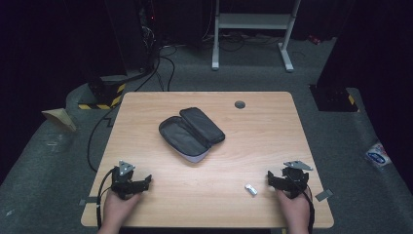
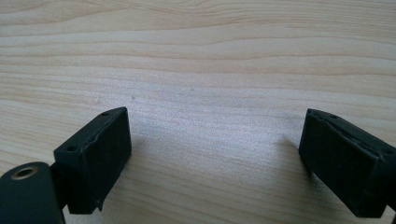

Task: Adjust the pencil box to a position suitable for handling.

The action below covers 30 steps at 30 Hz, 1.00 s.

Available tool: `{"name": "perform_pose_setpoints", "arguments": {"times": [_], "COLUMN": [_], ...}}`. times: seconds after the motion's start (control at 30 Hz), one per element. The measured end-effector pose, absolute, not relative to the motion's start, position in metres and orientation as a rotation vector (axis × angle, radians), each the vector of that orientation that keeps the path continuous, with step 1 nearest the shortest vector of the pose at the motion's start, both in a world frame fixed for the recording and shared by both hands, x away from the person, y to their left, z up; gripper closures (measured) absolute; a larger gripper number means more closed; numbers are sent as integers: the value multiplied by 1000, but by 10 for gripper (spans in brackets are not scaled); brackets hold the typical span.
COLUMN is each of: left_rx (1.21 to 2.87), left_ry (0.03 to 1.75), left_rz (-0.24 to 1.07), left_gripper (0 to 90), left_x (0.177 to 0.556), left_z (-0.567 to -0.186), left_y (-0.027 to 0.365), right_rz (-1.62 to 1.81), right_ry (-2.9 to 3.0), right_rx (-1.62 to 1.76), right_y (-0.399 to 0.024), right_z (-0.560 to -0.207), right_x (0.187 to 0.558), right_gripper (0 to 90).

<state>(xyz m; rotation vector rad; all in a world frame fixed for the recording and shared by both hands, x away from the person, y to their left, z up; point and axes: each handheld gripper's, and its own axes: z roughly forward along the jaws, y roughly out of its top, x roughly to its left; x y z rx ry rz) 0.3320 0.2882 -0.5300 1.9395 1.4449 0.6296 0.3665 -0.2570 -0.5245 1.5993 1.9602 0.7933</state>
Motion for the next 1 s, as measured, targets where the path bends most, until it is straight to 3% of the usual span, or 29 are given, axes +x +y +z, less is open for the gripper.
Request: {"name": "perform_pose_setpoints", "arguments": {"times": [0.77,1.0], "left_rx": [1937,1933], "left_ry": [1433,1423], "left_rz": [633,631], "left_gripper": [121,172], "left_x": [331,327], "left_z": [-530,-529], "left_y": [288,289], "right_rz": [796,801], "right_ry": [1967,1975], "right_rx": [1590,1577], "right_y": [-257,-257], "right_z": [-525,-525], "right_x": [366,365], "right_gripper": [91,91]}}
